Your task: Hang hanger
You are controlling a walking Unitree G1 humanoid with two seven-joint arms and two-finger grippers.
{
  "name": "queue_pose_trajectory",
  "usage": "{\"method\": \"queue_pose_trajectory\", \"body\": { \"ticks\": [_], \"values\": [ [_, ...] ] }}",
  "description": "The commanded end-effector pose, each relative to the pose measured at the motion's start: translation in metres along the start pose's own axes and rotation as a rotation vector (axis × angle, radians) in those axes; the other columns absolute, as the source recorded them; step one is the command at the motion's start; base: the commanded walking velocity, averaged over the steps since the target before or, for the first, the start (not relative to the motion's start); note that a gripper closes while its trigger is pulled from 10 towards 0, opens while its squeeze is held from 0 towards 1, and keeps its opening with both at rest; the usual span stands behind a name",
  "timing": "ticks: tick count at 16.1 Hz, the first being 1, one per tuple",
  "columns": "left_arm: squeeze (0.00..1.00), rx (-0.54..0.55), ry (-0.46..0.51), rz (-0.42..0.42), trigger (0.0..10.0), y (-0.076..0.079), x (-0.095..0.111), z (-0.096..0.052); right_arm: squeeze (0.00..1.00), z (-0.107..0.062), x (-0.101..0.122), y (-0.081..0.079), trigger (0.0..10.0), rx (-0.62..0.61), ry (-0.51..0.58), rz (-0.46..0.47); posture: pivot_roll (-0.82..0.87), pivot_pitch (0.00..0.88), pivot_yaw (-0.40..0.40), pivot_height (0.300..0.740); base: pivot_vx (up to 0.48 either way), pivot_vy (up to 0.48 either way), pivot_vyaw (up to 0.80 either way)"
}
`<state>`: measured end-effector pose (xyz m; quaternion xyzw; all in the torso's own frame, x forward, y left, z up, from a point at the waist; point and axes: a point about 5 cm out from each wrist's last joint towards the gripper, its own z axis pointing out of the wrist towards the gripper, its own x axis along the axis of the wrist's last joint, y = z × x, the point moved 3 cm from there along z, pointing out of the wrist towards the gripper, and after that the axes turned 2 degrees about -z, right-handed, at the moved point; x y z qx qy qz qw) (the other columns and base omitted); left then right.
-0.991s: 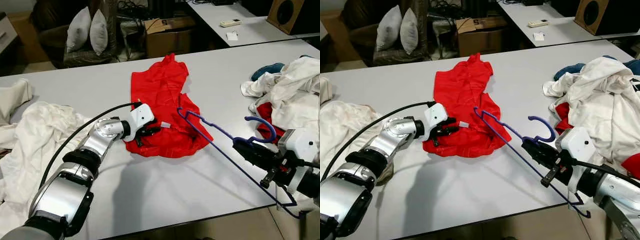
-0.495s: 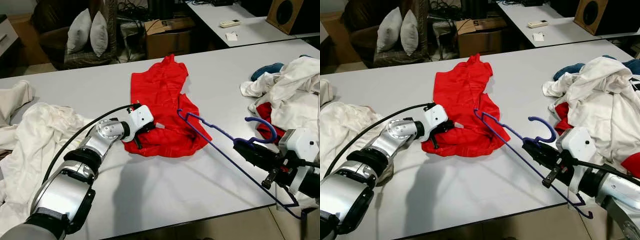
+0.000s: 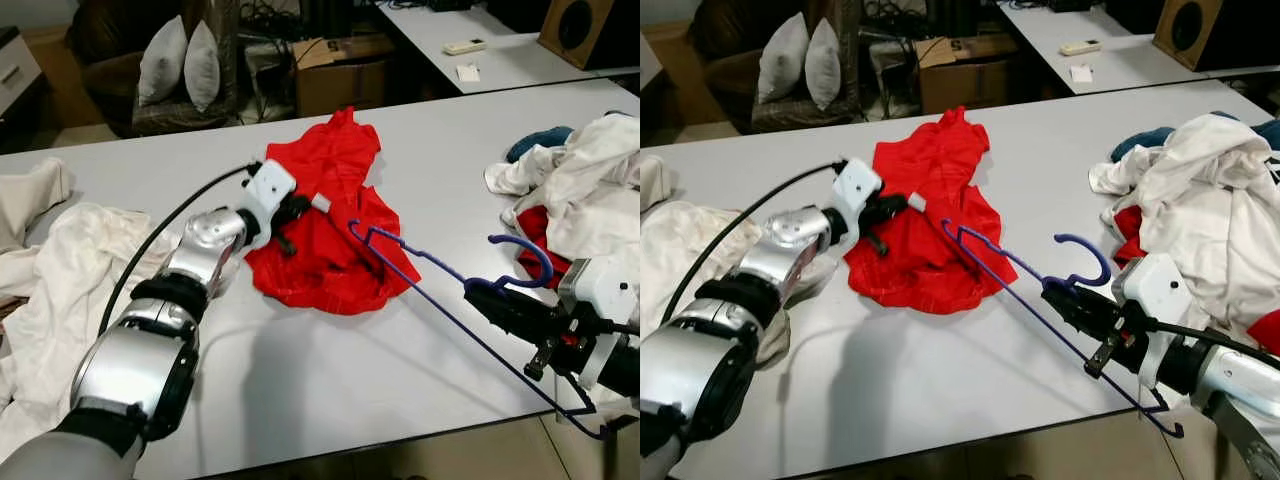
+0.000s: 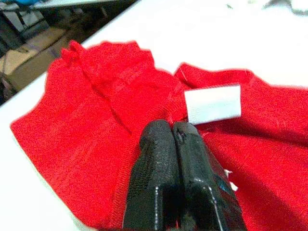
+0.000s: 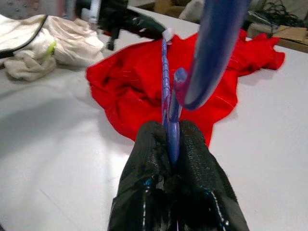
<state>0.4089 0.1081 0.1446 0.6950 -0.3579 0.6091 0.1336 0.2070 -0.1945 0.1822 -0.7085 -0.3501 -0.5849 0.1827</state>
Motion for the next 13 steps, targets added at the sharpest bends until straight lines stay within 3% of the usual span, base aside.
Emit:
{"method": "queue_pose_trajectory", "body": {
  "ticks": [1, 4, 7, 8, 10, 13],
  "values": [
    [0.0, 0.047, 0.062, 0.033, 0.0, -0.013, 0.027, 0.001, 0.0, -0.003, 0.01, -0.006, 10.0, 0.03, 0.036, -0.008, -0.07, 0.0, 0.102, 0.74, 0.0, 0.0, 0.0],
    [0.0, 0.104, 0.096, 0.143, 0.0, -0.027, 0.053, 0.0, 0.0, -0.005, 0.019, -0.014, 10.0, 0.09, 0.067, 0.006, -0.07, 0.0, 0.105, 0.74, 0.0, 0.0, 0.0],
    [0.0, 0.119, 0.172, 0.193, 0.0, -0.033, 0.08, -0.002, 0.0, 0.001, 0.002, -0.015, 10.0, 0.083, -0.037, 0.014, -0.07, 0.0, 0.1, 0.74, 0.0, 0.0, 0.0],
    [0.0, 0.122, 0.202, 0.248, 0.0, -0.035, 0.093, -0.005, 0.0, 0.012, -0.015, -0.007, 10.0, 0.022, -0.118, 0.037, -0.07, 0.0, 0.099, 0.74, 0.0, 0.0, 0.0],
    [0.0, 0.131, 0.212, 0.304, 0.0, -0.037, 0.1, -0.007, 0.0, 0.022, -0.027, 0.003, 10.0, -0.057, -0.165, 0.063, -0.06, 0.0, 0.089, 0.74, 0.0, 0.0, 0.0],
    [0.0, 0.16, 0.212, 0.382, 0.0, -0.042, 0.105, -0.015, 0.0, 0.029, -0.022, 0.025, 10.0, -0.184, -0.112, 0.08, -0.05, 0.0, 0.083, 0.74, 0.0, 0.0, 0.0]
  ]
}}
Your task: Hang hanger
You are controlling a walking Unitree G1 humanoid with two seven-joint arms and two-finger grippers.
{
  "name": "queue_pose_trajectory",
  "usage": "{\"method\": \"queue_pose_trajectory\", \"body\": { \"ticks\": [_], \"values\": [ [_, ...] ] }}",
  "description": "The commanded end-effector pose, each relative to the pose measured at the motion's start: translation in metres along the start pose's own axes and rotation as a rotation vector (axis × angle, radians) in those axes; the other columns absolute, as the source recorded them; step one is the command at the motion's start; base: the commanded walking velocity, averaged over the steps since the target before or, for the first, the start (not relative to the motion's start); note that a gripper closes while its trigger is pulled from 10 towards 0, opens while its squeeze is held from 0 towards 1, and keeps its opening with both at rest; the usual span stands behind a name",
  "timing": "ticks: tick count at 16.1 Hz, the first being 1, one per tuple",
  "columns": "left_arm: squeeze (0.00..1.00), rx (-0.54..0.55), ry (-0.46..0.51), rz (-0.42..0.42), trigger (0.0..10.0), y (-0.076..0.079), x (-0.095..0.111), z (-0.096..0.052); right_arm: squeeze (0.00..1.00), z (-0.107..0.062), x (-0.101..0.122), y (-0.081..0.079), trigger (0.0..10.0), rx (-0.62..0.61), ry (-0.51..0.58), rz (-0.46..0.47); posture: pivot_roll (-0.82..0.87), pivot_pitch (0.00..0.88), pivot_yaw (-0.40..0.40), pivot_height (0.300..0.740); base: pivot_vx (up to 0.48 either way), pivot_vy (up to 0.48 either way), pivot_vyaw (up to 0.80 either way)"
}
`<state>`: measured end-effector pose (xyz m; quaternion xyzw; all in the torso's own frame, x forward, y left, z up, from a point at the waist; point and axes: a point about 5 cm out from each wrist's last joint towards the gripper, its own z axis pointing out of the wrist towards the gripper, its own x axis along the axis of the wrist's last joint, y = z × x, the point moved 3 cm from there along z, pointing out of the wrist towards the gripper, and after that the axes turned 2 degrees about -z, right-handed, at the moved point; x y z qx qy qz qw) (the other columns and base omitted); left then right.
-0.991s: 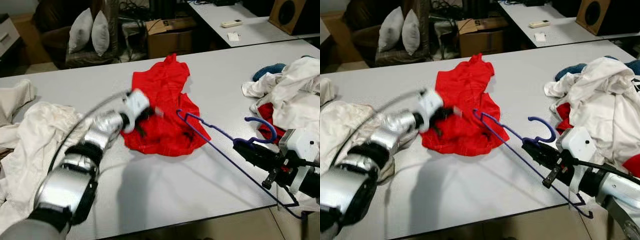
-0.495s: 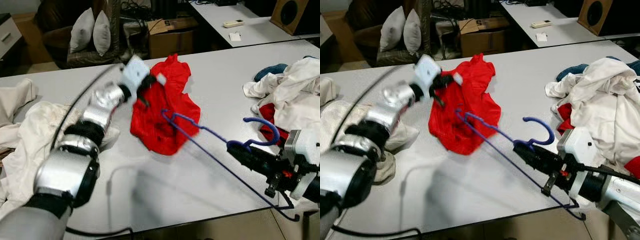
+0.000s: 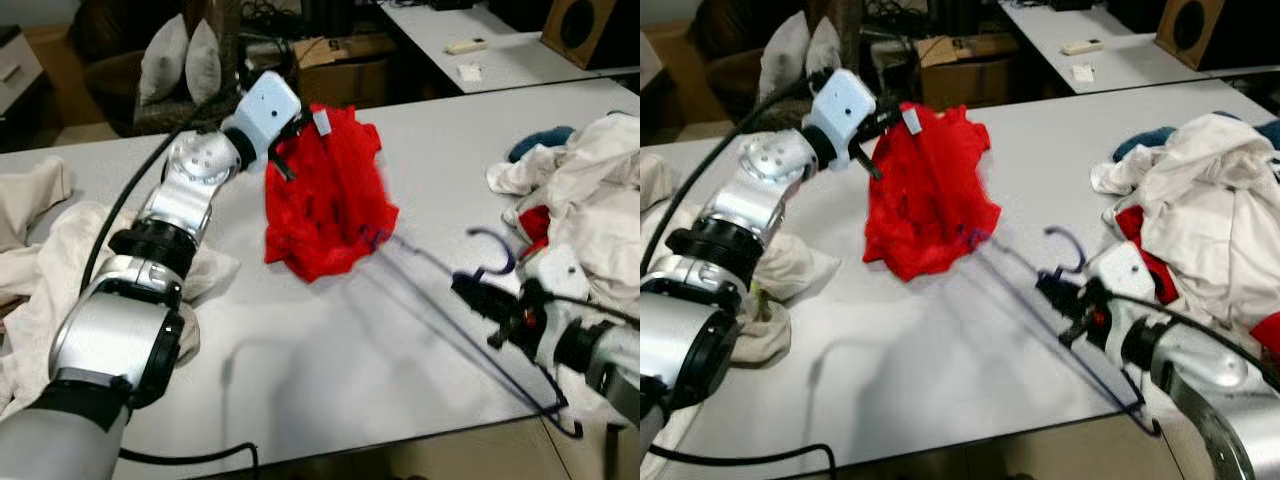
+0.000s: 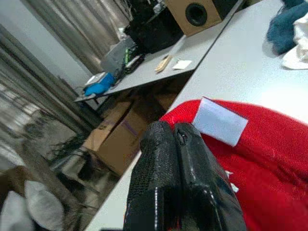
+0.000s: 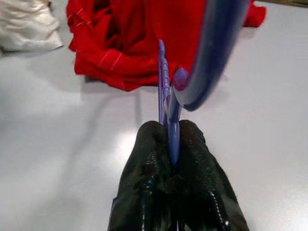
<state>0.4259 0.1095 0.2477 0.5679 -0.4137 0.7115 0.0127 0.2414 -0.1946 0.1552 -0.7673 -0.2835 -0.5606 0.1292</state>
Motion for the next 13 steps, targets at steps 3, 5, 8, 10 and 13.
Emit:
{"method": "queue_pose_trajectory", "body": {
  "ticks": [3, 5, 8, 10, 13],
  "values": [
    [0.0, 0.028, -0.005, 0.071, 0.0, -0.011, 0.005, -0.004, 0.0, -0.005, 0.014, 0.008, 10.0, -0.012, 0.081, -0.009, -0.05, 0.0, 0.076, 0.74, 0.0, 0.0, 0.0],
    [0.0, 0.034, -0.013, 0.07, 0.0, -0.01, 0.004, -0.004, 0.0, -0.01, 0.026, -0.014, 10.0, 0.148, 0.157, 0.007, -0.05, 0.0, 0.076, 0.74, 0.0, 0.0, 0.0],
    [0.0, 0.037, -0.017, 0.069, 0.0, -0.007, 0.005, -0.001, 0.0, -0.015, 0.021, -0.035, 10.0, 0.309, 0.11, -0.037, -0.05, 0.0, 0.082, 0.74, 0.0, 0.0, 0.0],
    [0.0, 0.029, -0.013, 0.074, 0.0, -0.006, 0.008, 0.001, 0.0, -0.012, 0.025, -0.028, 10.0, 0.286, 0.109, -0.061, -0.06, 0.0, 0.086, 0.74, 0.0, 0.0, 0.0],
    [0.0, 0.004, 0.001, 0.087, 0.0, -0.004, 0.014, 0.003, 0.0, -0.002, 0.027, -0.008, 10.0, 0.194, 0.091, -0.099, -0.05, 0.0, 0.089, 0.74, 0.0, 0.0, 0.0]
  ]
}}
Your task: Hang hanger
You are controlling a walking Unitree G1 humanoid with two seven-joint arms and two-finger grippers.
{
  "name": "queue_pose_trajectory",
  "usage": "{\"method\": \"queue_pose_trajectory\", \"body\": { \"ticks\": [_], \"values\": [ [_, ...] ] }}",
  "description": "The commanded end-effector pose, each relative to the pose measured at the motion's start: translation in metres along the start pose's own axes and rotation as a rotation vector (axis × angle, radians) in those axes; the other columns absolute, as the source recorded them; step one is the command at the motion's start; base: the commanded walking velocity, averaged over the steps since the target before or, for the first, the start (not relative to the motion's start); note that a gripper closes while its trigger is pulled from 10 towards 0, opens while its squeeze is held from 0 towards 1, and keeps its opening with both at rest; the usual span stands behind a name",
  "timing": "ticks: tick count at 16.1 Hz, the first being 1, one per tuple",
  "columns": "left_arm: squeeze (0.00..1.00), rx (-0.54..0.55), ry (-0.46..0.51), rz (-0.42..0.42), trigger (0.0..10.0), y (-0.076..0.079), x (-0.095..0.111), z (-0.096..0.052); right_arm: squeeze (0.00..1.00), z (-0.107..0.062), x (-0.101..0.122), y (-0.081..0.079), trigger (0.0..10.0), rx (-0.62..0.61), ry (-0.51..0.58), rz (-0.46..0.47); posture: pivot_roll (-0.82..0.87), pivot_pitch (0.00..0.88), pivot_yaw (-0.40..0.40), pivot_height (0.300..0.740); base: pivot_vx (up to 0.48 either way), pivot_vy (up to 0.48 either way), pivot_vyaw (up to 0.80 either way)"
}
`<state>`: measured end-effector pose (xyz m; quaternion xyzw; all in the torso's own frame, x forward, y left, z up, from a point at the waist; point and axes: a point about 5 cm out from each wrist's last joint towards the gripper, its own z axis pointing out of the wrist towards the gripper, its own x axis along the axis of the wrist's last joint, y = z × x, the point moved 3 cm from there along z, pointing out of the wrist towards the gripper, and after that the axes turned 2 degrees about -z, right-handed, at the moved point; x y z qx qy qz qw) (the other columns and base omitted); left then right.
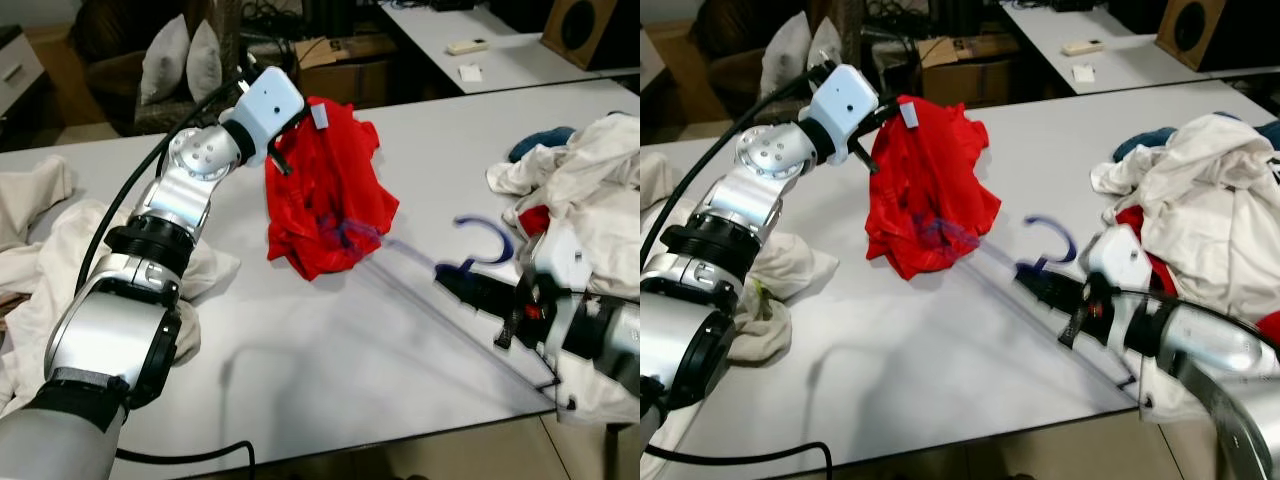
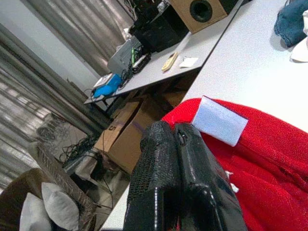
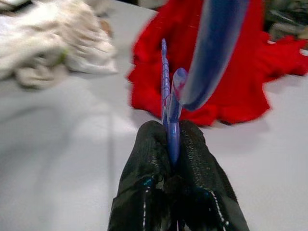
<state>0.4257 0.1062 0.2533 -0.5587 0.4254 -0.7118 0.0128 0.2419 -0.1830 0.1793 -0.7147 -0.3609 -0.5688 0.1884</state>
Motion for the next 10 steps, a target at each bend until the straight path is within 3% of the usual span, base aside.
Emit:
{"method": "queue_pose_trajectory", "body": {
  "ticks": [1, 3, 8, 10],
  "values": [
    [0.0, -0.011, 0.011, 0.034, 0.0, -0.003, 0.008, 0.001, 0.0, 0.001, 0.001, 0.002, 10.0, -0.009, -0.007, -0.025, -0.05, 0.0, 0.086, 0.74, 0.0, 0.0, 0.0],
    [0.0, -0.015, 0.016, 0.036, 0.0, -0.002, 0.01, 0.002, 0.0, 0.004, 0.004, 0.004, 10.0, 0.007, -0.006, -0.035, -0.05, 0.0, 0.084, 0.74, 0.0, 0.0, 0.0],
    [0.0, -0.058, 0.03, 0.029, 0.0, 0.014, 0.014, 0.008, 0.0, 0.032, 0.012, 0.005, 10.0, 0.091, 0.024, -0.064, -0.05, 0.0, 0.08, 0.74, 0.0, 0.0, 0.0],
    [0.0, -0.063, 0.037, 0.023, 0.0, 0.015, 0.015, 0.008, 0.0, 0.036, 0.011, 0.01, 10.0, 0.07, 0.01, -0.084, -0.05, 0.0, 0.079, 0.74, 0.0, 0.0, 0.0]
  ]
}}
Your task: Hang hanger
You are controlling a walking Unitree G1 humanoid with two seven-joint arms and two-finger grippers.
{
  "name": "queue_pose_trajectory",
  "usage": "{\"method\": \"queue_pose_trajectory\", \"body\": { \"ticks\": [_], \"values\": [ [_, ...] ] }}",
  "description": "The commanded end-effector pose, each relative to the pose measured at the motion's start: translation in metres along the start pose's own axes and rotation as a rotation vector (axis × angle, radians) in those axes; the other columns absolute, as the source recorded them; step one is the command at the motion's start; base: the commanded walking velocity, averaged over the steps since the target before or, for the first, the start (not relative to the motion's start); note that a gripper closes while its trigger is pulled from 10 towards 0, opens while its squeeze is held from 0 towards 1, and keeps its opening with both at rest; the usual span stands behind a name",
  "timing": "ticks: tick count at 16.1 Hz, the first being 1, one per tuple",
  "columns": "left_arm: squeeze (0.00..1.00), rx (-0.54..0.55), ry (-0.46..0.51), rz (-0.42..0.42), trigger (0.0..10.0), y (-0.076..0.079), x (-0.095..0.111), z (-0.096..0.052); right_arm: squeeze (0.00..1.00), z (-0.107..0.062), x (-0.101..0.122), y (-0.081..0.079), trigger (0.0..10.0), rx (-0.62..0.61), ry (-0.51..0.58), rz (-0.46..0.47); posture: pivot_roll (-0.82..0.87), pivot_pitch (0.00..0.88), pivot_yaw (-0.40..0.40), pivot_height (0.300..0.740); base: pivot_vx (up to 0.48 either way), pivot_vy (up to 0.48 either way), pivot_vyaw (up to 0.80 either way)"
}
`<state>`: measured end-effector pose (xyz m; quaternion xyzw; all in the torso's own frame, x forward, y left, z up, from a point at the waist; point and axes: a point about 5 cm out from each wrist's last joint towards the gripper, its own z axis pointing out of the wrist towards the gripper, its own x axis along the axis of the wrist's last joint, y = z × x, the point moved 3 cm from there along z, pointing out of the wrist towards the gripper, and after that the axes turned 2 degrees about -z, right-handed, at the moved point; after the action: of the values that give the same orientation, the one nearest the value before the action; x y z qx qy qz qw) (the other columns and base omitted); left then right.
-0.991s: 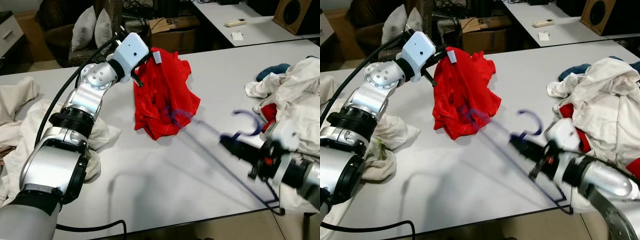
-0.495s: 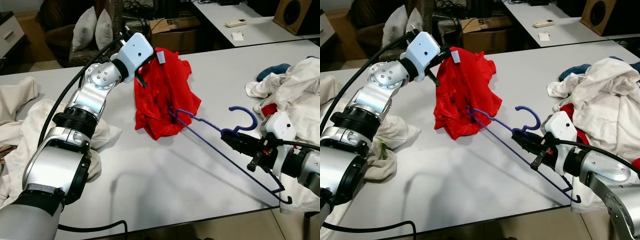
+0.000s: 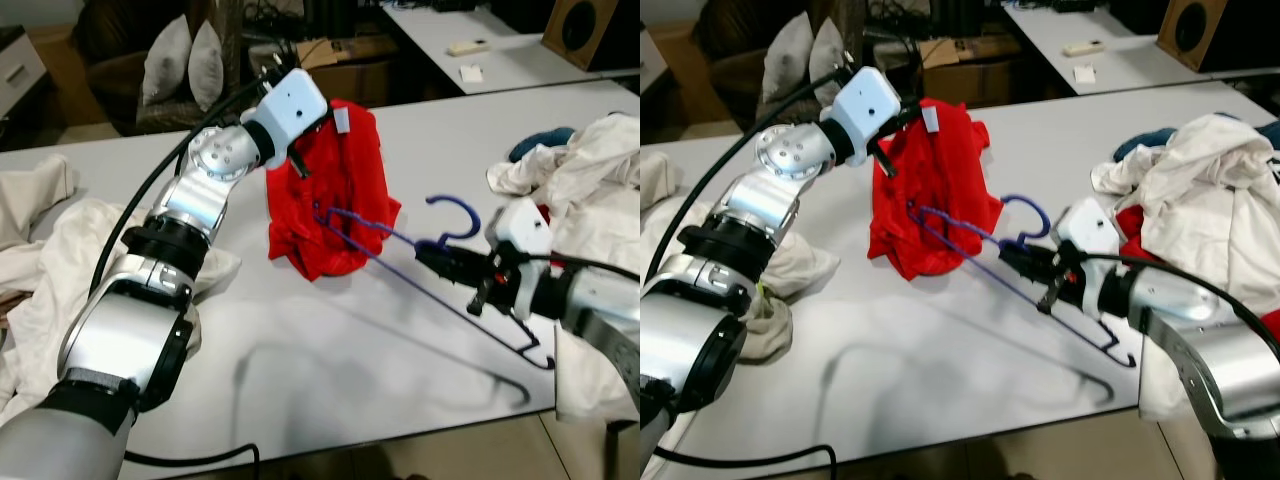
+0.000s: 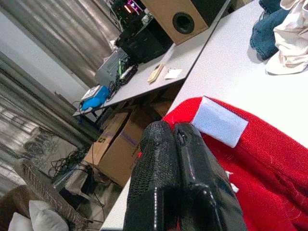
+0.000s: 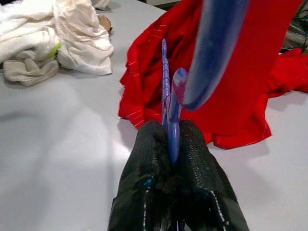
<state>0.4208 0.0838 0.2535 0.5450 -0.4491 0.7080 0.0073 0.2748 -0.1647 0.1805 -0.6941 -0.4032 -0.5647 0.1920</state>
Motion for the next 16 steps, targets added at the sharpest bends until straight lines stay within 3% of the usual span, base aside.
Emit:
{"method": "queue_pose_trajectory", "body": {
  "ticks": [1, 3, 5, 8, 9, 10, 11, 12, 13, 16],
  "values": [
    [0.0, -0.008, 0.009, 0.01, 0.0, -0.001, 0.004, -0.001, 0.0, 0.006, 0.002, 0.005, 10.0, -0.017, 0.006, -0.023, -0.05, 0.0, 0.077, 0.74, 0.0, 0.0, 0.0],
    [0.0, -0.025, 0.021, -0.006, 0.0, 0.001, 0.008, -0.001, 0.0, 0.016, 0.006, 0.01, 10.0, -0.031, 0.03, -0.024, -0.05, 0.0, 0.076, 0.74, 0.0, 0.0, 0.0],
    [0.0, -0.054, 0.034, -0.017, 0.0, 0.008, 0.013, 0.002, 0.0, 0.029, 0.006, -0.004, 10.0, 0.055, 0.036, -0.038, -0.05, 0.0, 0.078, 0.74, 0.0, 0.0, 0.0],
    [0.0, -0.094, 0.045, -0.022, 0.0, 0.019, 0.018, 0.005, 0.0, 0.048, 0.001, -0.012, 10.0, 0.074, 0.009, -0.08, -0.05, 0.0, 0.079, 0.74, 0.0, 0.0, 0.0],
    [0.0, -0.096, 0.041, -0.023, 2.0, 0.021, 0.018, 0.006, 0.0, 0.053, 0.002, -0.01, 10.0, 0.046, 0.023, -0.082, -0.05, 0.0, 0.078, 0.74, 0.0, 0.0, 0.0],
    [0.0, -0.097, 0.037, -0.042, 10.0, 0.021, 0.017, 0.006, 0.0, 0.055, 0.005, -0.008, 10.0, 0.031, 0.041, -0.076, -0.05, 0.0, 0.078, 0.74, 0.0, 0.0, 0.0],
    [0.0, -0.098, 0.017, -0.081, 10.0, 0.02, 0.015, 0.004, 0.0, 0.056, 0.008, -0.005, 10.0, 0.007, 0.067, -0.07, -0.05, 0.0, 0.078, 0.74, 0.0, 0.0, 0.0],
    [0.2, -0.1, 0.009, -0.131, 10.0, 0.018, 0.013, 0.002, 0.0, 0.056, 0.011, -0.002, 10.0, -0.015, 0.085, -0.067, -0.05, 0.0, 0.08, 0.74, 0.0, 0.0, 0.0],
    [1.0, -0.156, 0.002, -0.178, 10.0, 0.02, 0.014, -0.002, 0.0, 0.055, 0.012, 0.003, 10.0, -0.051, 0.105, -0.062, -0.05, 0.0, 0.082, 0.74, 0.0, 0.0, 0.0],
    [1.0, -0.242, 0.05, -0.291, 10.0, 0.022, 0.024, -0.01, 0.0, 0.055, 0.013, 0.007, 10.0, -0.082, 0.127, -0.059, -0.04, 0.0, 0.084, 0.74, 0.0, 0.0, 0.0]
  ]
}}
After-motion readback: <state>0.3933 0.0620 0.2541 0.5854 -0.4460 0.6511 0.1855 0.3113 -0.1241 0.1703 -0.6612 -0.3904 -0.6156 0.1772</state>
